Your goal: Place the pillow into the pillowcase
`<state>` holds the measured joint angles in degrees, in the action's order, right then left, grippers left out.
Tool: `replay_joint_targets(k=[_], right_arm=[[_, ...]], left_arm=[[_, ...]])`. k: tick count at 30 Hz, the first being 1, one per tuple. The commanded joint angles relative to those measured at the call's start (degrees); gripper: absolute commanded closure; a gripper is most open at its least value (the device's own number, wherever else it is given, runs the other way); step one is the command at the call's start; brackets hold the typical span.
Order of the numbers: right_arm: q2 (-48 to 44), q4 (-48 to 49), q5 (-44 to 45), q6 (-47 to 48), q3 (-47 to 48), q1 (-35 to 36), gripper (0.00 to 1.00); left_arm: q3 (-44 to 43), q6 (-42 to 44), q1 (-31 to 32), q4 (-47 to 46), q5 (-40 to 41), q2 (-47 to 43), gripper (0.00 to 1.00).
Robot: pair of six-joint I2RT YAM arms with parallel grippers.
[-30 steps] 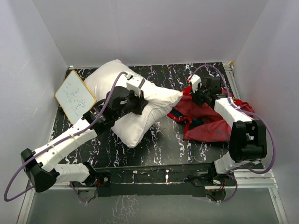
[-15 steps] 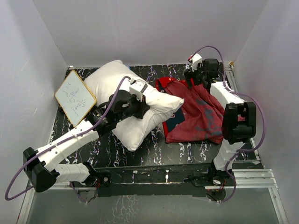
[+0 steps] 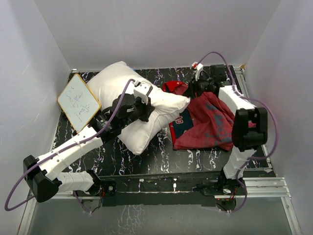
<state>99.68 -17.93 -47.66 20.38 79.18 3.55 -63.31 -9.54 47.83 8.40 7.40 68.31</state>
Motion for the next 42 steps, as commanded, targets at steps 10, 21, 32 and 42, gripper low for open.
replay_joint_targets(k=[10,21,32,42], right_arm=[[18.5,-10.0,20.9,0.9,12.6,8.9,0.59],[16.5,-12.8,31.9,6.1,11.0,10.3,0.61],[13.4,-16.5,29.8,8.3,5.6,10.3,0.73],[10.9,-13.0,38.9,7.9,1.8,10.3,0.72]], left_arm=[[-7.9,7.3,-0.7,-11.3,3.5,-4.6,1.00],[-6.9,6.2,-0.9,-8.4,2.4,-7.9,1.00],[-5.9,5.8,-0.9,-7.1,2.5,-8.5,1.00],[-3.2,4.1,-0.9,-6.6,3.1,-11.3,1.00]])
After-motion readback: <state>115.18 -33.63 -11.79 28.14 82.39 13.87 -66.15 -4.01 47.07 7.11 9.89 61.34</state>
